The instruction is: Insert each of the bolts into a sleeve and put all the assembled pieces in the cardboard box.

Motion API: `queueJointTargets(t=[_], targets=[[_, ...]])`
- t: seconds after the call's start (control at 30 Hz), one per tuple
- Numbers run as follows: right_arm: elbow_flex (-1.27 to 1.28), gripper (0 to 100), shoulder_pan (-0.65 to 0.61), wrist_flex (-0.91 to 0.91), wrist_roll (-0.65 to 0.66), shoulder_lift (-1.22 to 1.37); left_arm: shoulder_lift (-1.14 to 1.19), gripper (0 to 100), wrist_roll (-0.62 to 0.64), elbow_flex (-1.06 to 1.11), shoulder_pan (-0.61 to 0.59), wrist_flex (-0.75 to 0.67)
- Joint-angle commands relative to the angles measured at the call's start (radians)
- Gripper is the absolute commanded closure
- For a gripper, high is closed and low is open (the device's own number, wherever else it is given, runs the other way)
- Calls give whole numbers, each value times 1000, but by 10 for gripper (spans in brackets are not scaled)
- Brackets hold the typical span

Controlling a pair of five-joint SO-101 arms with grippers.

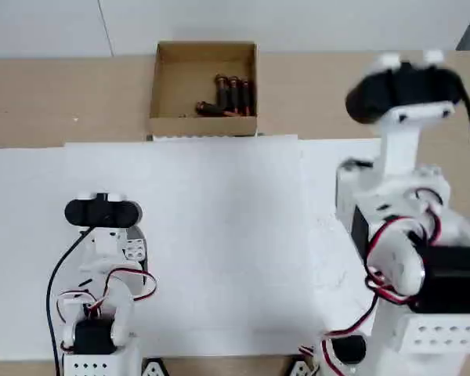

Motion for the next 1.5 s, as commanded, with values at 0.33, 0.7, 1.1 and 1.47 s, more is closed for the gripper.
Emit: queueJointTargets(t=[0.33,0.7,1.1,1.47], targets=[[789,996,102,-366,-11,-423,-12,993,-2,-2,-6,-6],[1260,996,97,-573,-6,-685,-12,993,-2,-2,-6,-6],[1550,996,79,-677,-3,-920,-12,993,-2,-2,-6,-6],[1645,996,8,-676,-3,-1059,-12,993,-2,-2,-6,-6]])
